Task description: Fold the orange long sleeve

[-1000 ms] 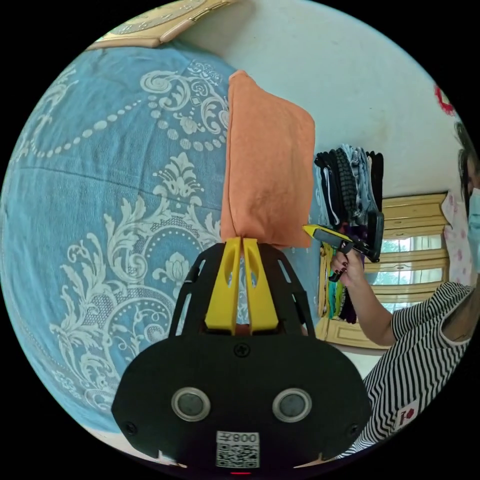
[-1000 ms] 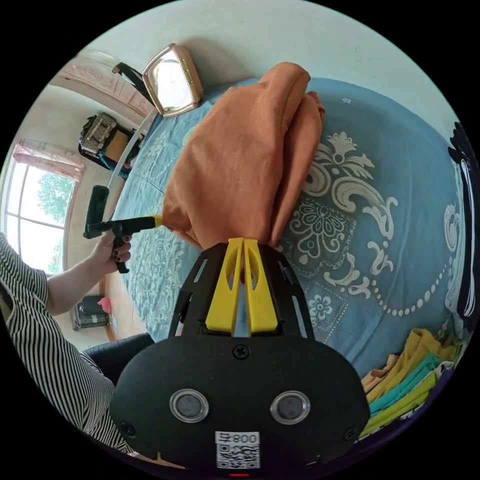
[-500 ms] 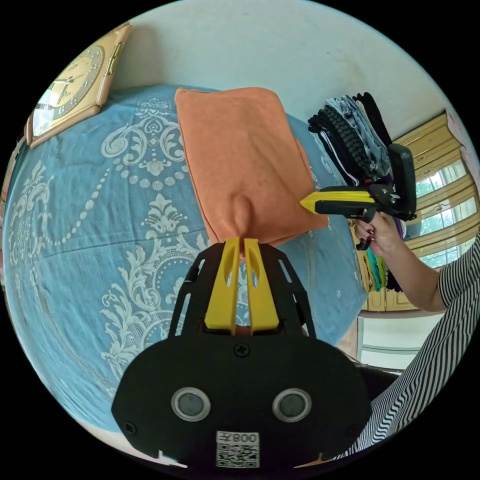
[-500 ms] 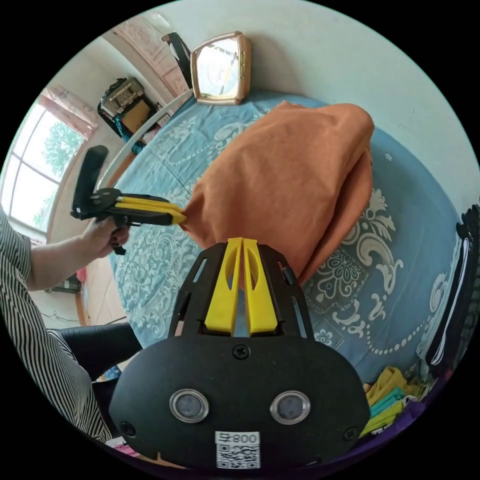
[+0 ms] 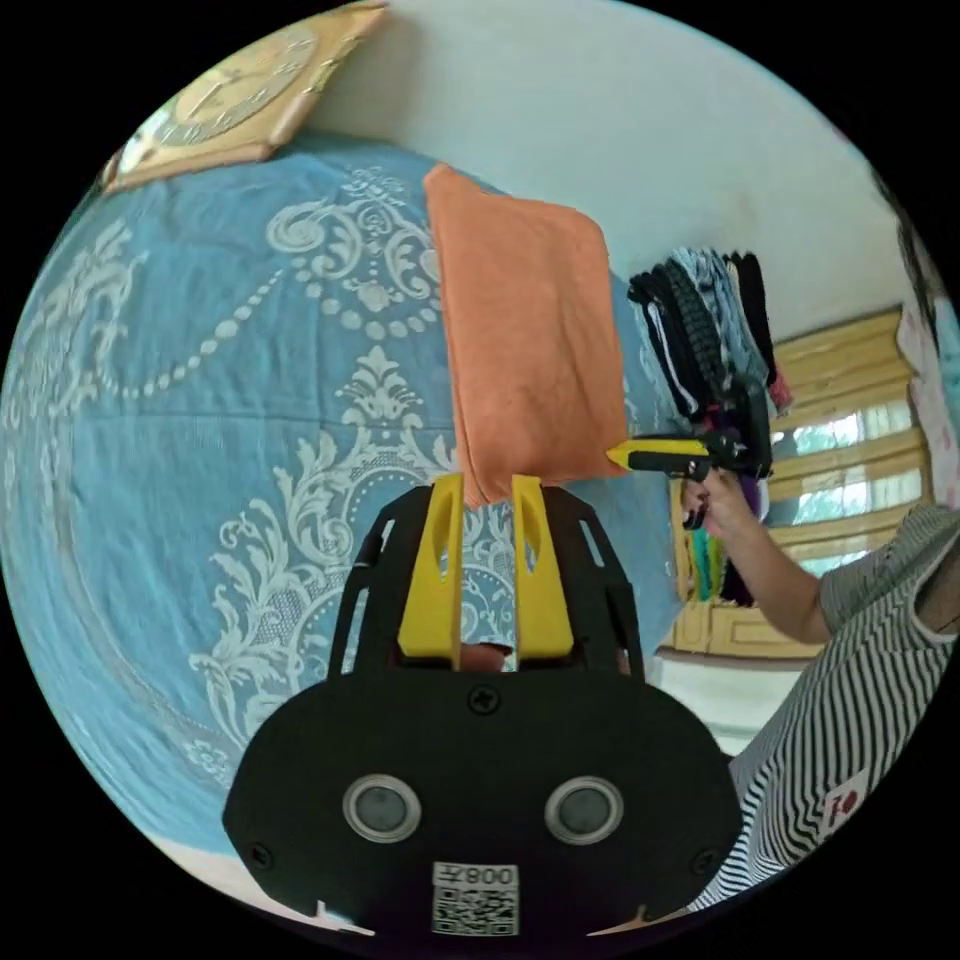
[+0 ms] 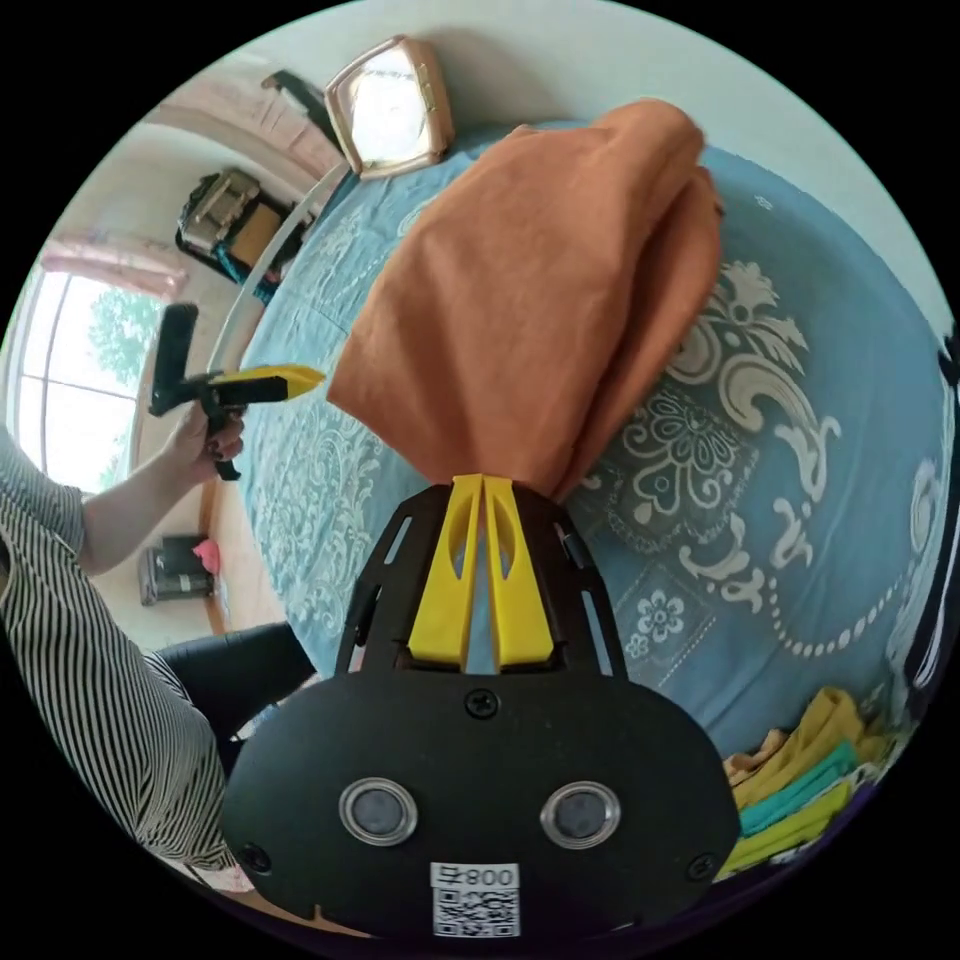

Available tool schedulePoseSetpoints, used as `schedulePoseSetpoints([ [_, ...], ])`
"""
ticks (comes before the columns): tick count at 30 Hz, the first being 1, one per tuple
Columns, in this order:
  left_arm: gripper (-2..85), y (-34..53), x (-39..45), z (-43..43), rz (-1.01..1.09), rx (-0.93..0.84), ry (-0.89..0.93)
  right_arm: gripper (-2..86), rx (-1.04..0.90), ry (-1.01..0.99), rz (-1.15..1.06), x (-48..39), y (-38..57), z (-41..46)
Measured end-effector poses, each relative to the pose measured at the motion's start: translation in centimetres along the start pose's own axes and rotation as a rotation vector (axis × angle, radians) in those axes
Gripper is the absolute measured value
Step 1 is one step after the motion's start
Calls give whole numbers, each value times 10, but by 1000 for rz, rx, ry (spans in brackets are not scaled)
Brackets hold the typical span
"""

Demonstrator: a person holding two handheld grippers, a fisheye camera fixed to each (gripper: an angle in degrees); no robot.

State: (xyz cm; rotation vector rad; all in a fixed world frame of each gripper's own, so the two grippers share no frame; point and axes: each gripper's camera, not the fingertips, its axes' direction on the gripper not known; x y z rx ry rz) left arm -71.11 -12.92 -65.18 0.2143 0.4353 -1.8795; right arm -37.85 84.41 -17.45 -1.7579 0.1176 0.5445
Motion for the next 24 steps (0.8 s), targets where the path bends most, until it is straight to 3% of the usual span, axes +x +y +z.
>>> schedulePoseSetpoints([
  [3,117,-4,-28,-6,-134,48,171,41,133,-69,164,33,36,-22],
  [5,136,-13,-44,2,-194,40,298,108,216,-129,310,64,63,-31],
  [9,147,-27,-46,17,-197,15,380,134,212,-315,388,103,90,-23],
  [14,149,-41,-42,37,-193,-2,527,125,186,-429,429,141,133,-17],
  [21,113,-55,-29,68,-172,-67,554,96,179,-488,451,182,187,-33],
  [24,82,-54,-28,89,-223,-85,647,77,167,-518,455,201,213,-43],
])
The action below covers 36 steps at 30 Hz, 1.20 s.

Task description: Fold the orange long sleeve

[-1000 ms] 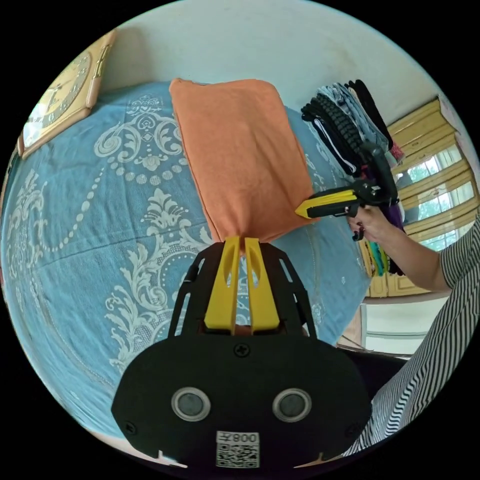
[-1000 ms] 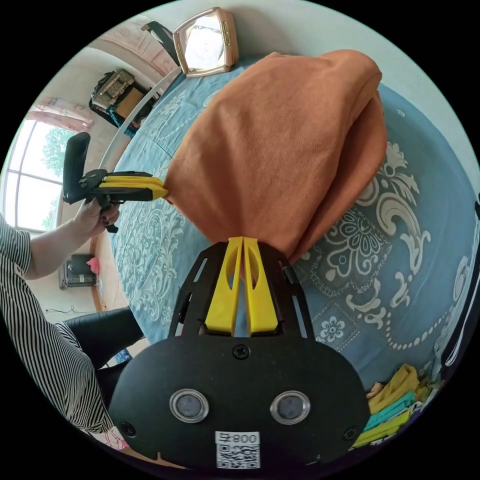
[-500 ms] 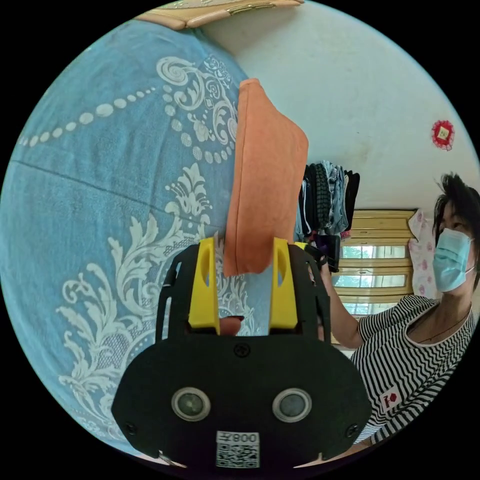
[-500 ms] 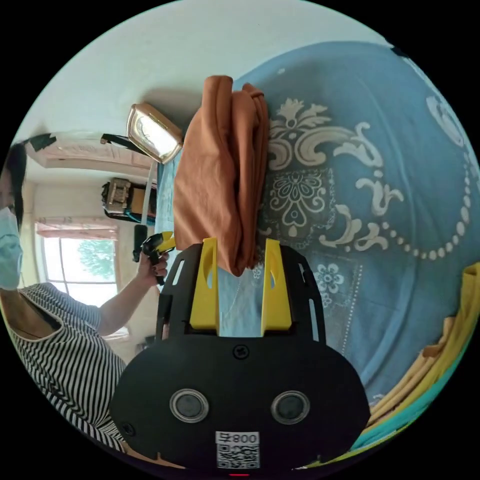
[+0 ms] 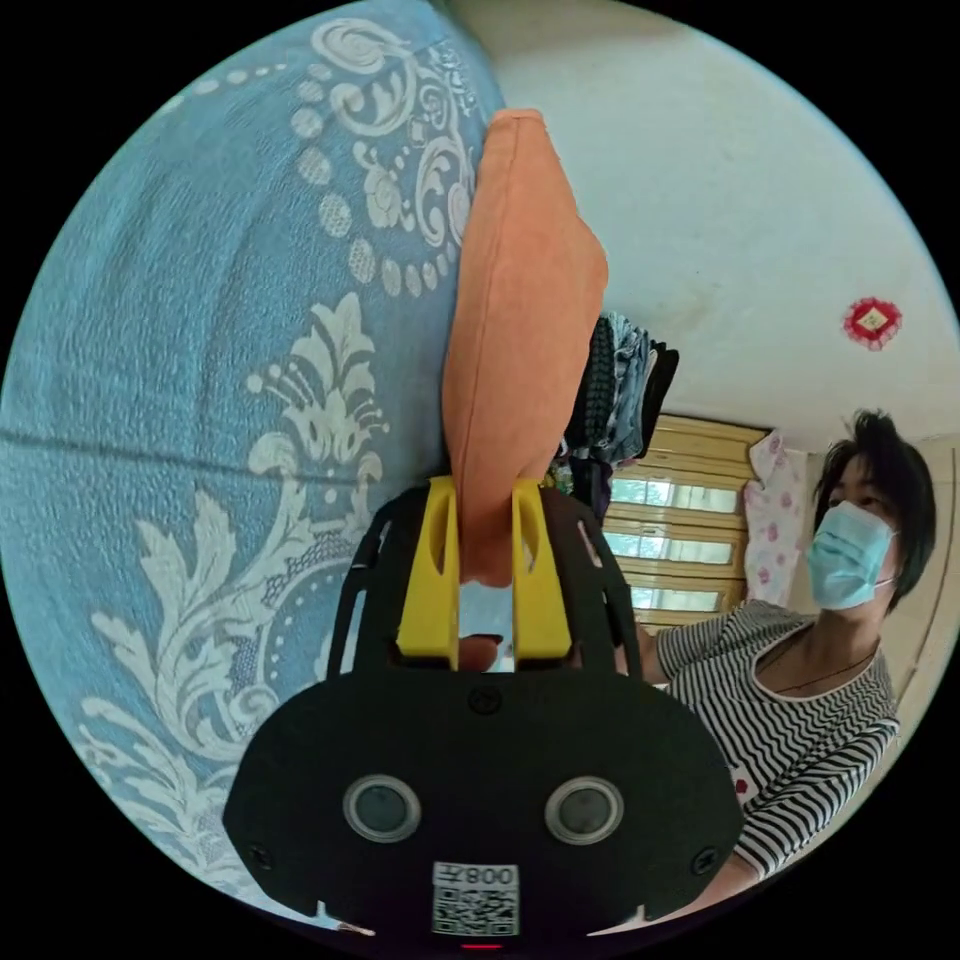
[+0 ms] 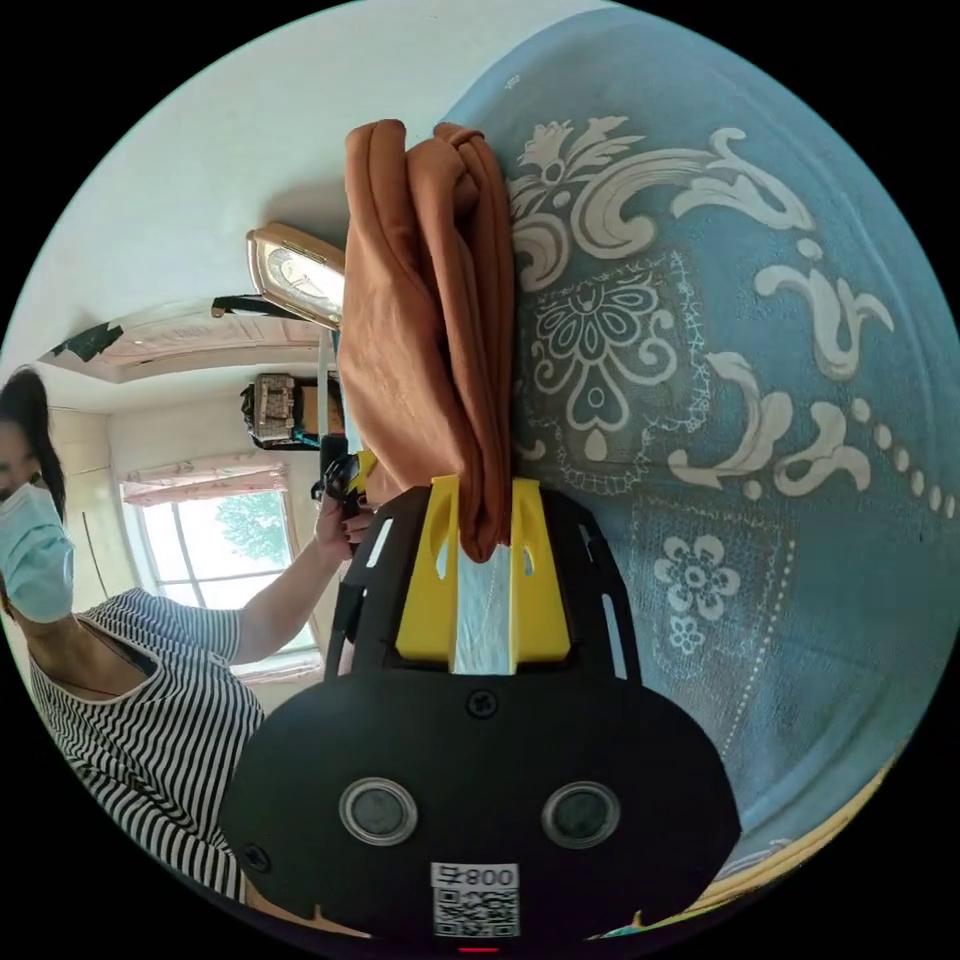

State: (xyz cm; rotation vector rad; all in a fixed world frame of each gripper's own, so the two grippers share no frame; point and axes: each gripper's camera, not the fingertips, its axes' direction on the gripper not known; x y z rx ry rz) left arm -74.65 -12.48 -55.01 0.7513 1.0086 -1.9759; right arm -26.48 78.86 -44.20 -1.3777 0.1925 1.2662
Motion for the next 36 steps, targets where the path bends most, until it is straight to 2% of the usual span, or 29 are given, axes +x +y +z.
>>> schedulePoseSetpoints([
  [2,70,4,-4,13,-30,22,52,57,-25,-52,37,18,13,-19],
  [9,63,12,35,48,19,56,39,33,30,-212,31,34,66,-116],
  [14,61,27,95,75,134,71,39,27,69,-298,-53,10,122,-220],
  [20,61,83,138,112,162,51,79,22,81,-361,-123,-21,216,-334],
  [25,62,135,132,157,88,12,124,19,83,-373,-99,-21,302,-409],
  [29,62,166,112,211,42,-42,160,19,157,-415,-39,-3,377,-479],
  [36,61,184,96,316,166,-121,216,20,325,-372,-69,17,476,-623],
])
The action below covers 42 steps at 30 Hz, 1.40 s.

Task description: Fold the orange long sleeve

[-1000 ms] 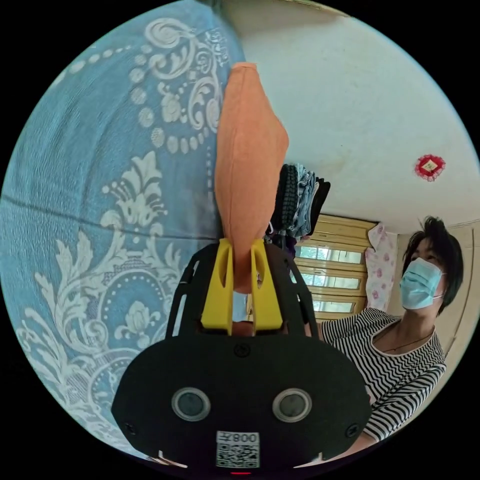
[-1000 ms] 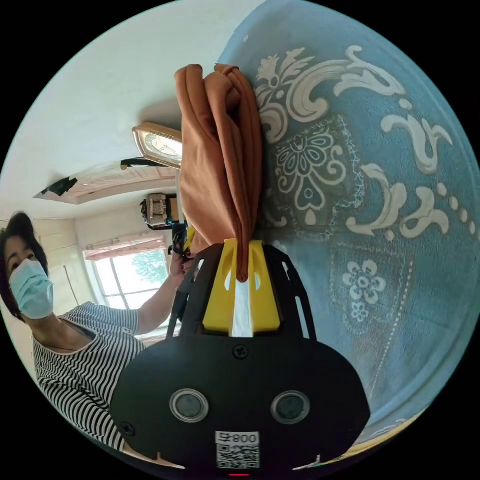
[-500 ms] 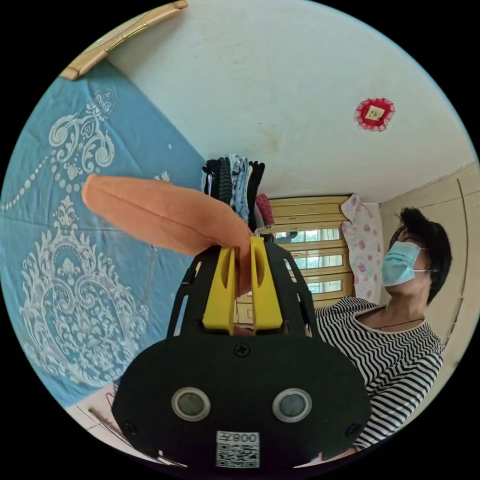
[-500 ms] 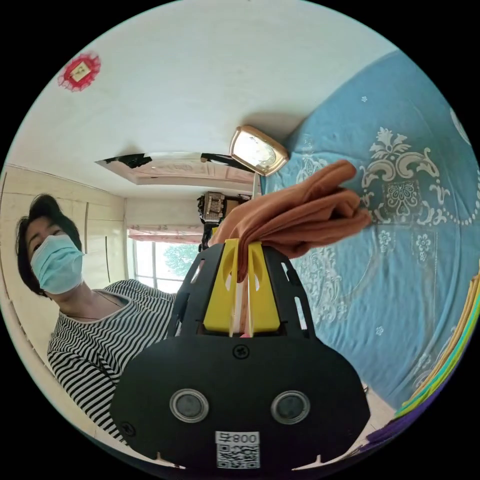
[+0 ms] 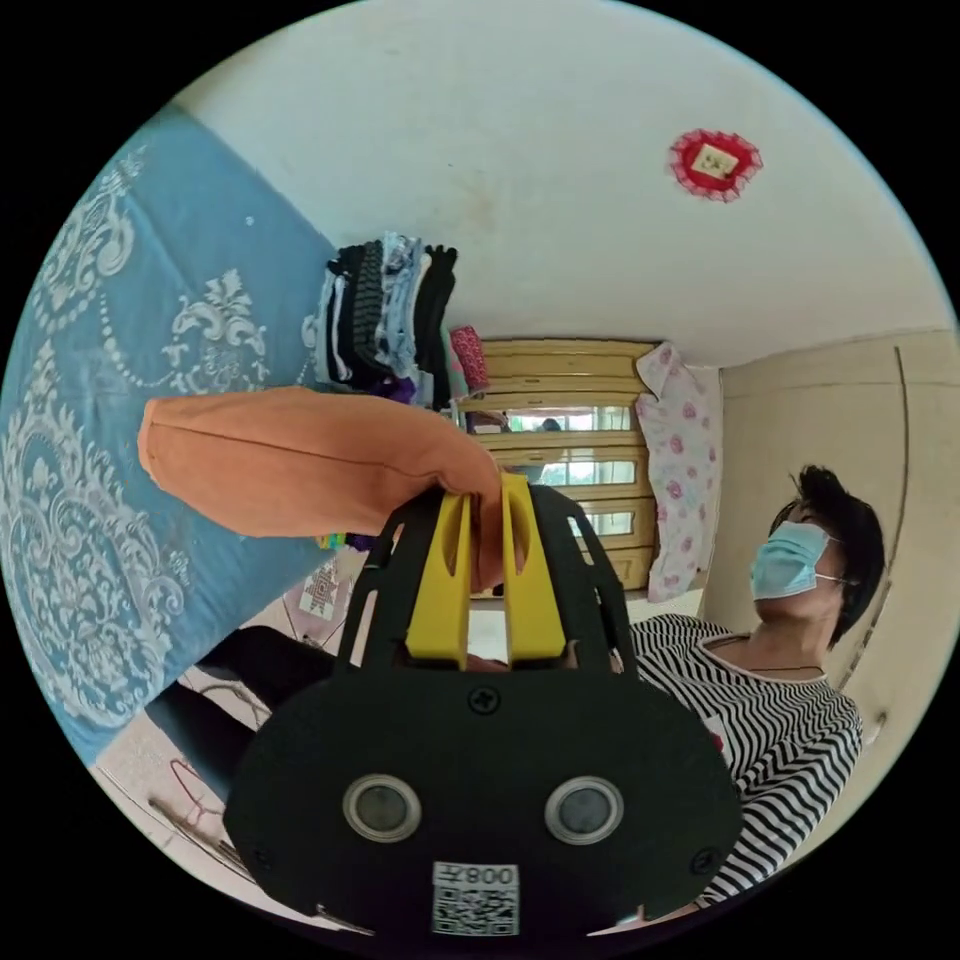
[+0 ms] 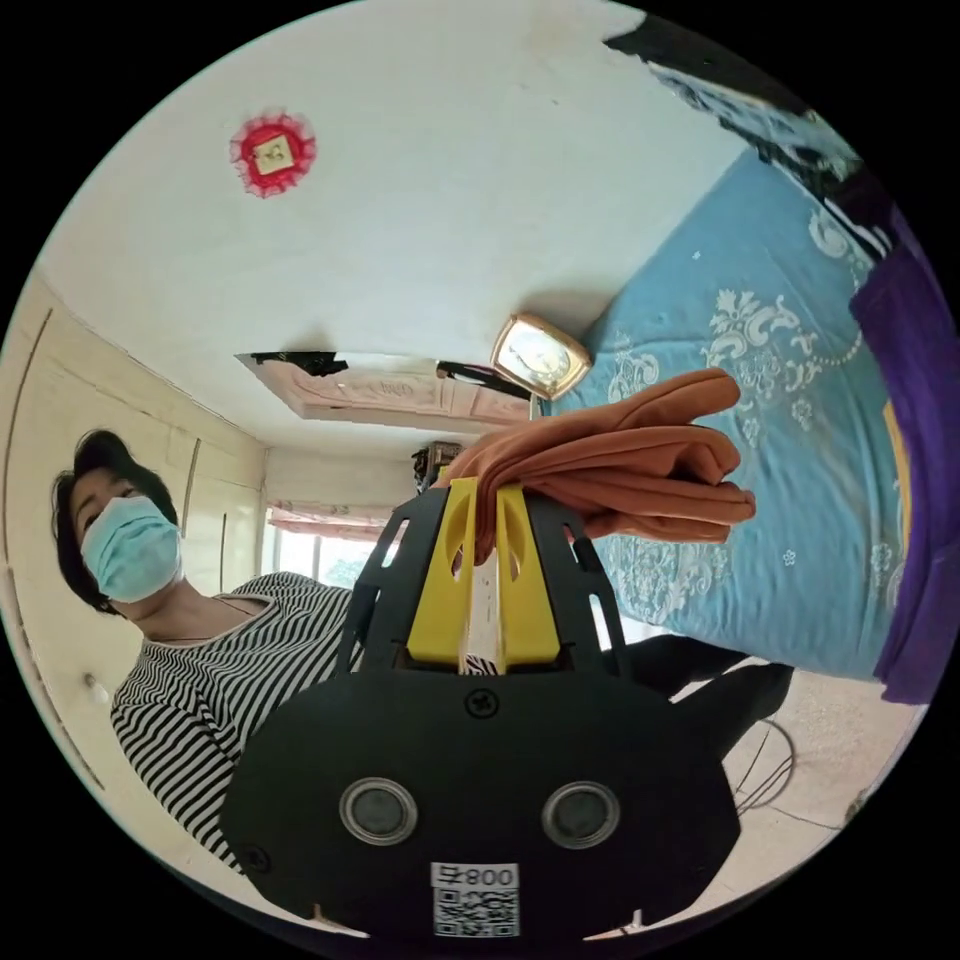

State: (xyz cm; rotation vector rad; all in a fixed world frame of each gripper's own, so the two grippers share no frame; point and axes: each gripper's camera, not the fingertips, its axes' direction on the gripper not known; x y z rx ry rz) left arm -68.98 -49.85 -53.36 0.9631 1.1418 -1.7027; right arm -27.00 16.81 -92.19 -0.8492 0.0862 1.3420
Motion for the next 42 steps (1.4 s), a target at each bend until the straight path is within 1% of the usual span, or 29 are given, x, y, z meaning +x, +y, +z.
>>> schedulePoseSetpoints([
  [2,61,-8,-9,44,73,-19,12,21,54,33,-68,-21,2,-65],
  [3,61,-10,-11,56,91,-21,15,21,64,41,-88,-27,2,-82],
  [5,61,-20,-16,106,168,-26,31,21,106,69,-170,-50,-1,-153],
  [6,61,-23,-17,119,186,-24,32,21,111,75,-191,-55,-3,-171],
  [8,61,-31,-23,173,269,-21,34,21,146,80,-255,-71,-11,-246],
  [9,61,-32,-25,186,282,-15,37,21,152,81,-271,-74,-13,-265],
  [11,61,-37,-39,240,348,3,40,21,169,77,-333,-85,-23,-337],
  [12,62,-38,-44,254,362,12,42,21,166,75,-351,-87,-26,-354],
  [14,62,-39,-67,304,412,46,50,21,167,82,-396,-93,-36,-421],
  [18,62,-26,-113,375,458,96,37,22,137,104,-427,-91,-44,-512],
  [20,61,-6,-162,421,473,93,20,22,92,133,-421,-76,-38,-566],
  [21,61,0,-177,432,465,91,18,22,80,145,-417,-69,-35,-578],
  [23,61,27,-254,475,380,72,-2,23,19,163,-330,-26,-20,-620],
  [24,61,35,-275,485,358,64,-21,23,5,168,-291,-11,-16,-630],
  [26,61,66,-368,527,198,16,-104,24,-59,223,-104,54,3,-662],
  [27,61,74,-392,537,154,1,-125,24,-74,236,-54,70,8,-669],
  [29,61,101,-471,573,37,-75,-238,24,-133,277,102,122,27,-695],
  [31,62,120,-516,594,-10,-92,-273,24,-170,307,139,139,37,-712],
  [32,62,132,-541,603,-36,-72,-253,24,-169,301,135,143,42,-725],
  [34,64,143,-573,617,-47,-59,-237,24,-153,288,125,144,45,-747],
  [36,66,150,-601,634,-34,-79,-269,25,-165,310,126,146,43,-766],
  [38,69,158,-641,660,-47,-114,-313,26,-219,408,115,150,38,-785],
  [42,72,175,-714,697,-109,-175,-385,27,-278,488,154,169,36,-809],
])
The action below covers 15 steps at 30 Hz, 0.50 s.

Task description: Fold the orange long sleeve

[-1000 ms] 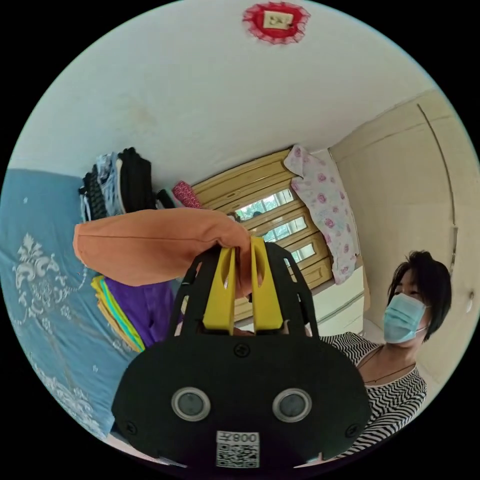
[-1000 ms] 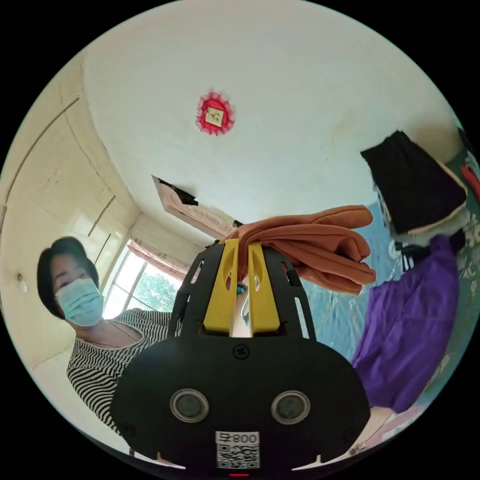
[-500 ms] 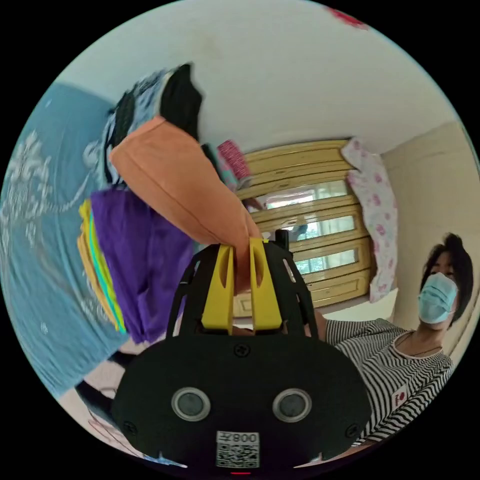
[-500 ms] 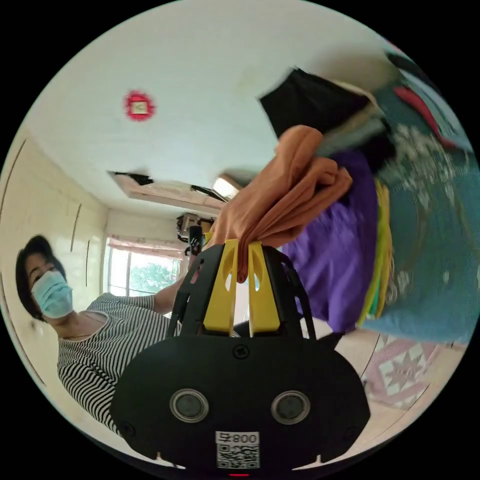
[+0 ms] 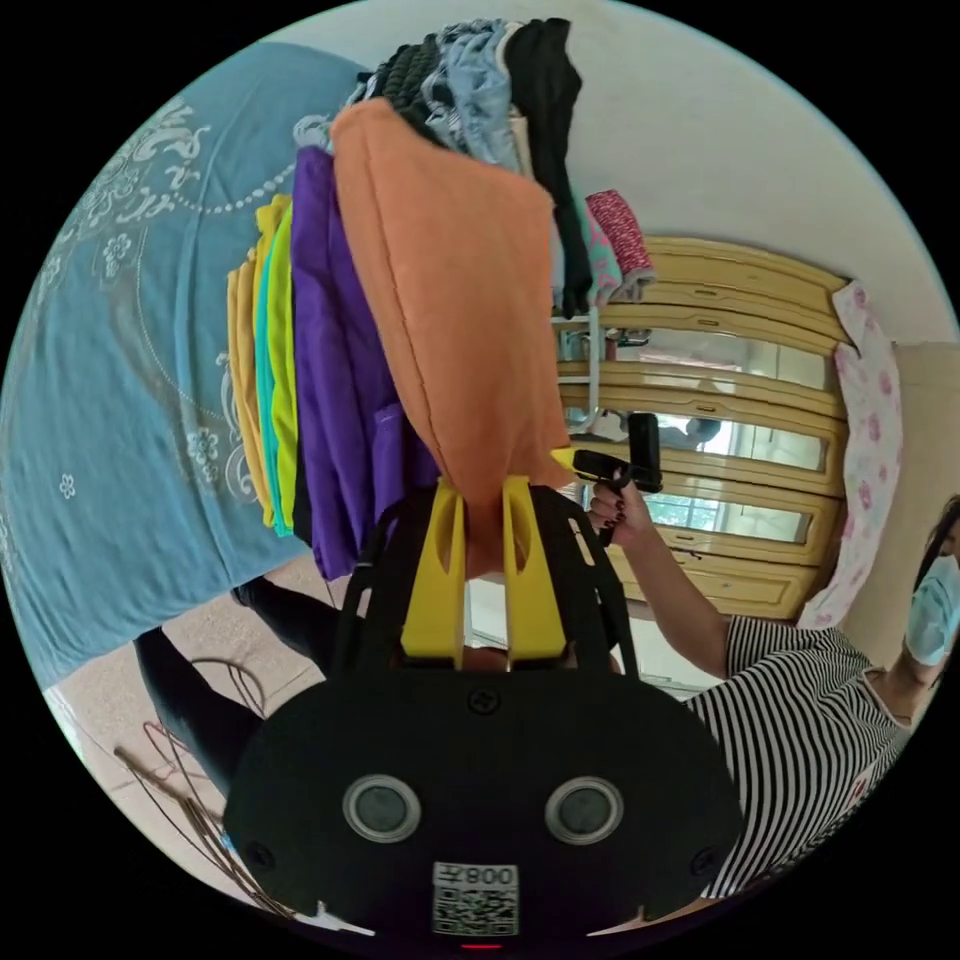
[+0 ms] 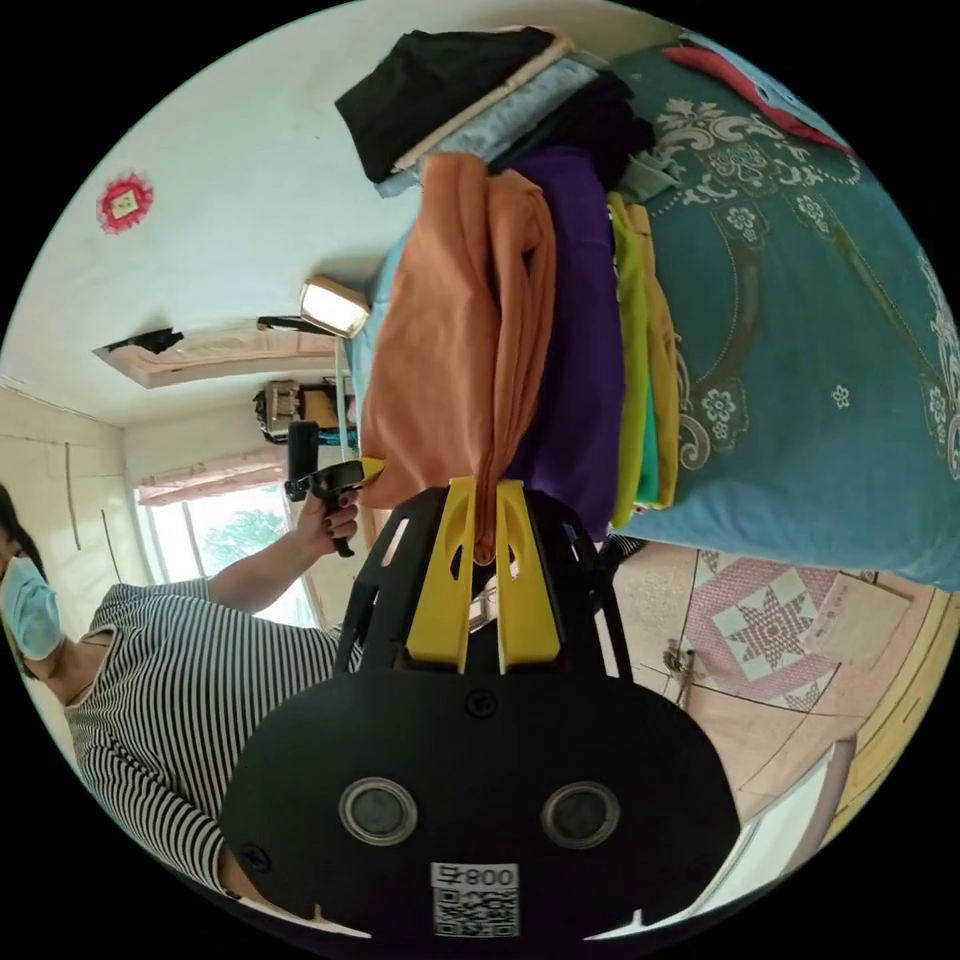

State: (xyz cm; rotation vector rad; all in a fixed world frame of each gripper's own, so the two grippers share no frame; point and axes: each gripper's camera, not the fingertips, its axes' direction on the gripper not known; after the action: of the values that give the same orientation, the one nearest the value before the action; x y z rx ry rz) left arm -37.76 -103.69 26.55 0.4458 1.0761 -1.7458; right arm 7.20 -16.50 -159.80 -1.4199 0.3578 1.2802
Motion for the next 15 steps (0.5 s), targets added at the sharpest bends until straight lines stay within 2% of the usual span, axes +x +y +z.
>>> schedulePoseSetpoints([
  [8,81,11,-115,110,-114,-31,-33,30,-19,-62,124,56,1,-30],
  [15,78,29,-154,135,-69,34,-114,30,41,-117,138,50,7,-61],
])
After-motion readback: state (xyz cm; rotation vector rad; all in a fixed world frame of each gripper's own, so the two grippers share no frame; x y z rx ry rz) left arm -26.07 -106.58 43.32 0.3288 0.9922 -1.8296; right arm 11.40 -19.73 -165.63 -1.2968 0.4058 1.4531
